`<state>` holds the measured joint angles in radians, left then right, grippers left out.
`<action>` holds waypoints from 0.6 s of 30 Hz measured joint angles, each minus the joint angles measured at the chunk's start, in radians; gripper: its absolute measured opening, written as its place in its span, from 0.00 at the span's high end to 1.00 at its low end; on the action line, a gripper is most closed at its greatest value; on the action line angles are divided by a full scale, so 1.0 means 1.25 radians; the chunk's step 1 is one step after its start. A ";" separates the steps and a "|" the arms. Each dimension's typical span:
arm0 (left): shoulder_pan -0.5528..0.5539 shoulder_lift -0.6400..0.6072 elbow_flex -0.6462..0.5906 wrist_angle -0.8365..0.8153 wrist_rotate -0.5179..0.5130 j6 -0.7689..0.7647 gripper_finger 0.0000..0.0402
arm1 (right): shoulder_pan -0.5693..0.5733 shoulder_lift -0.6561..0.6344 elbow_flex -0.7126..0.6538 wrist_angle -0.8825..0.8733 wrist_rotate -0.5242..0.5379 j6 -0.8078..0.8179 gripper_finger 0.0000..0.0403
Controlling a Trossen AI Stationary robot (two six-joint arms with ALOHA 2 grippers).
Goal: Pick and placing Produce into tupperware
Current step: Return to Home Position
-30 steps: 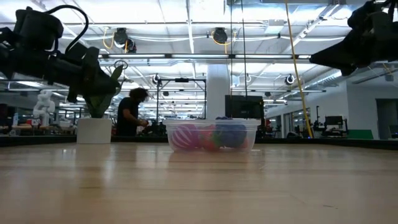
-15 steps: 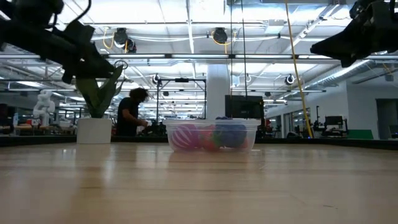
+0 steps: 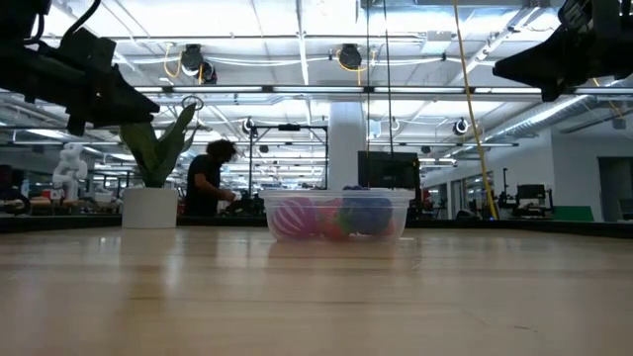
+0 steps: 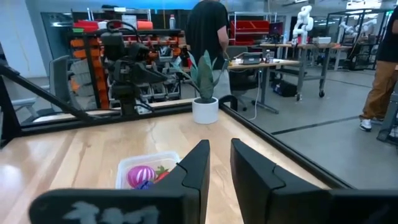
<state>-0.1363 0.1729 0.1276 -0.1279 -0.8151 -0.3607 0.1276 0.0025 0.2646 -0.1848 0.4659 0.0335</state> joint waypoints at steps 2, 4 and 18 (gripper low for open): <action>0.003 -0.005 0.000 -0.005 -0.001 0.000 0.64 | 0.000 0.000 0.000 0.001 -0.007 0.002 0.87; 0.012 -0.005 0.000 -0.004 0.006 0.000 0.64 | 0.000 0.000 0.000 0.003 -0.020 -0.004 0.87; 0.039 -0.003 -0.013 -0.040 0.081 -0.033 0.64 | -0.009 0.000 -0.049 0.061 -0.036 -0.034 0.87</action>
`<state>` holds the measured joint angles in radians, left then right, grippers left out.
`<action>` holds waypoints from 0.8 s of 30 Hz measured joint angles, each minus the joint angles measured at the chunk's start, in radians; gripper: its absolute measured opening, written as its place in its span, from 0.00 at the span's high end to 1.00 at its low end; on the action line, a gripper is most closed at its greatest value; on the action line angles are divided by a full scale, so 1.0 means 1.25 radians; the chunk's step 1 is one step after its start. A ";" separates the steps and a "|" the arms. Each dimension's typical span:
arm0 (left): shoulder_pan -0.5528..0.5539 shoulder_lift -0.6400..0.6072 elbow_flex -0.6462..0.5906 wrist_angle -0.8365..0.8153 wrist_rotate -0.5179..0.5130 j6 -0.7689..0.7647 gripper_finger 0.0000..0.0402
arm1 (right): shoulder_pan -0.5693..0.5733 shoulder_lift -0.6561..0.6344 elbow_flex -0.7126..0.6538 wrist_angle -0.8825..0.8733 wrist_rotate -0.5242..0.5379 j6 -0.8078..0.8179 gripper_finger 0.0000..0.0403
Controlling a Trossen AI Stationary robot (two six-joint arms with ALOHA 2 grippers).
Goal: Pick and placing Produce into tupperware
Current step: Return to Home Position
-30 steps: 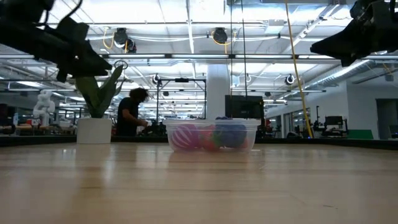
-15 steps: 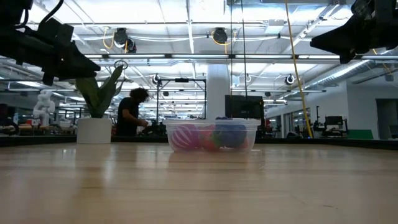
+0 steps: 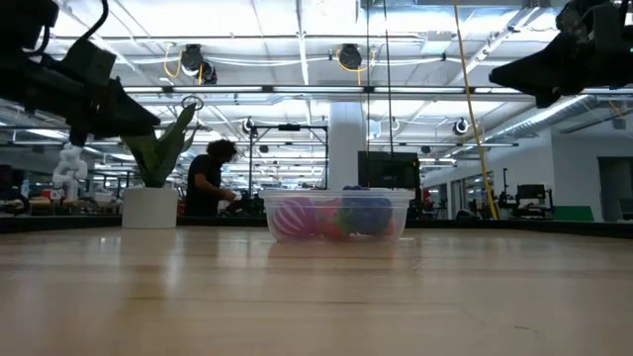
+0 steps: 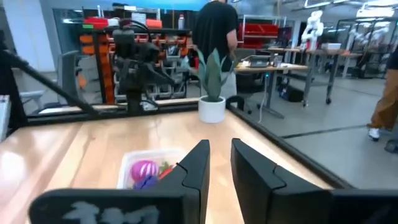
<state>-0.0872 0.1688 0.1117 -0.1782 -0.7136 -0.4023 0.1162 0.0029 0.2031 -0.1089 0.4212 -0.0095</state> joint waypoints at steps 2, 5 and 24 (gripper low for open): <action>0.000 0.000 -0.026 0.023 0.000 0.000 0.64 | 0.000 0.000 -0.010 0.001 -0.006 0.006 0.87; -0.001 0.006 -0.044 0.090 0.015 0.018 0.64 | 0.000 0.000 -0.039 0.002 -0.006 0.007 0.87; -0.048 0.011 -0.048 0.115 0.039 -0.057 0.64 | 0.000 0.000 -0.071 0.011 -0.005 -0.076 0.87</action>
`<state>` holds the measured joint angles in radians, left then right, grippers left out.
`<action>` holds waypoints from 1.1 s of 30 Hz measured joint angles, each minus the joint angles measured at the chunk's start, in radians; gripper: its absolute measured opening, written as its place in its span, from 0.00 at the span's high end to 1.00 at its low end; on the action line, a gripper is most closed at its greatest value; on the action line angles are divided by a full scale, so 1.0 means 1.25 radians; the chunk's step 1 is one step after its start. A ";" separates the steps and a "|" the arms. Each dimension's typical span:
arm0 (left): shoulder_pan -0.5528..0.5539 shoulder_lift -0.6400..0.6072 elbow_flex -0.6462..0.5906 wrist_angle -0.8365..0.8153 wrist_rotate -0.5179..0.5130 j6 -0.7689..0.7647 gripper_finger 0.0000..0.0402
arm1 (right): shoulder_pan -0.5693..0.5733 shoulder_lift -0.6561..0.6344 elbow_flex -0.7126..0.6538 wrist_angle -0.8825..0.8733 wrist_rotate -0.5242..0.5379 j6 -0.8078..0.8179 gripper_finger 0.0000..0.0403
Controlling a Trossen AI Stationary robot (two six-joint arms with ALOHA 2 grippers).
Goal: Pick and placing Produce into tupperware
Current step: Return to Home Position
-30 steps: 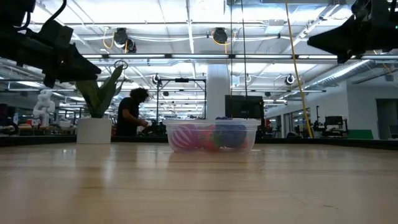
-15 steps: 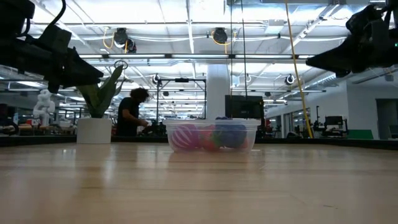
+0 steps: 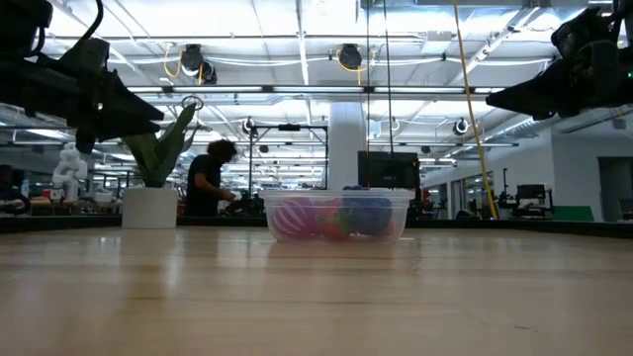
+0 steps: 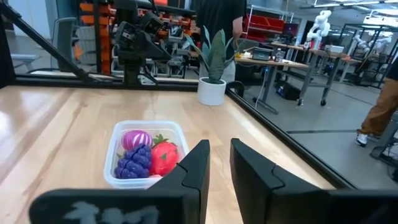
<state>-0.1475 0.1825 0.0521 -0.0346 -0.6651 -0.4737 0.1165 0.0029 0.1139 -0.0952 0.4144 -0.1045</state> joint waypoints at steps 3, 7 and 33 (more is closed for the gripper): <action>0.000 0.000 0.000 0.001 0.002 0.003 0.64 | 0.000 0.000 0.000 0.003 0.000 0.009 0.87; 0.000 0.000 0.000 0.001 0.002 0.003 0.64 | 0.000 0.000 -0.002 0.014 0.001 0.011 0.87; 0.000 0.000 0.000 0.002 0.002 0.005 0.64 | 0.000 0.000 -0.002 0.013 0.002 0.011 0.87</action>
